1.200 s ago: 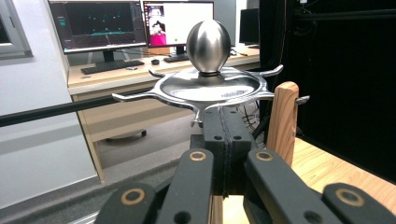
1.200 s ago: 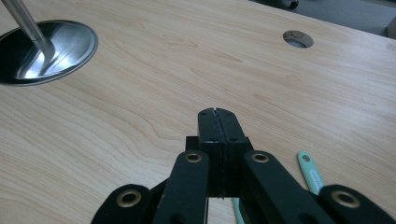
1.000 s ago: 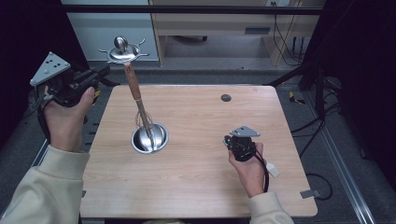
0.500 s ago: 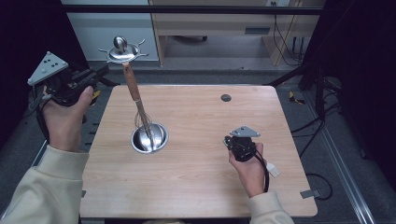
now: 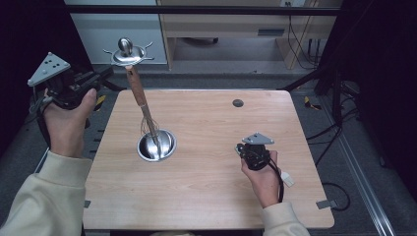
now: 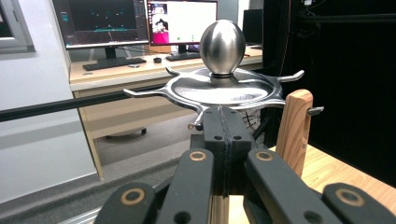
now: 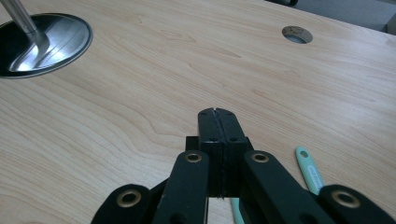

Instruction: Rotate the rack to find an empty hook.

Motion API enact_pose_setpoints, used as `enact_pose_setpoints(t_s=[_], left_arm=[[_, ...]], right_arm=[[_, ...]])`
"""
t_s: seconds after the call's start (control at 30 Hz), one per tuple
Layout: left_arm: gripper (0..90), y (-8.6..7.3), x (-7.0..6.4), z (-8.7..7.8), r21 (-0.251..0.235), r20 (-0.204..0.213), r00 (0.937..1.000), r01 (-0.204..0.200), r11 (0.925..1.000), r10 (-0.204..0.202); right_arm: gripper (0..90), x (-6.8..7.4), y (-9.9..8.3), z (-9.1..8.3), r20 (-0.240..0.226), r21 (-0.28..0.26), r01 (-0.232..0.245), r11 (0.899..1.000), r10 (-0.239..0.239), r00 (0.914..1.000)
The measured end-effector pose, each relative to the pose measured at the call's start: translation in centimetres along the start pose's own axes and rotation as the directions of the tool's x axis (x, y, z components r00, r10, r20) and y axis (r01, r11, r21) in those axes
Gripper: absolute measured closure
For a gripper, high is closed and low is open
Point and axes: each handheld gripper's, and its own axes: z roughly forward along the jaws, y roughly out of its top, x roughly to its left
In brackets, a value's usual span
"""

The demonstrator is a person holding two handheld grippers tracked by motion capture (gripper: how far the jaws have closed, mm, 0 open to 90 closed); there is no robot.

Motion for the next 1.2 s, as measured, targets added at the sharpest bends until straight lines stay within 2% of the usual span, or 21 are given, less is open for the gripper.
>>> enact_pose_setpoints(t_s=[0.33, 0.6, 1.2], left_arm=[[90.0, 0.0, 0.9, 0.1, 0.006, 0.009, 0.9997, 0.023, 0.9997, -0.023], [90.0, 0.1, 1.7, 0.3, 0.006, -0.001, 0.9994, 0.035, 0.9994, -0.035], [90.0, 0.5, 2.8, 1.3, 0.031, 0.004, 0.9996, 0.027, 0.9992, -0.027]], right_arm=[[90.0, 0.0, 0.0, 0.0, -0.001, 0.003, -0.001, 1.000, 0.001, 1.0000], [90.0, -0.1, -0.1, 0.0, -0.001, 0.001, 0.005, 1.000, -0.005, 1.0000], [90.0, -0.1, -0.1, 0.1, 0.002, 0.009, 0.002, 1.000, -0.002, 1.0000]])
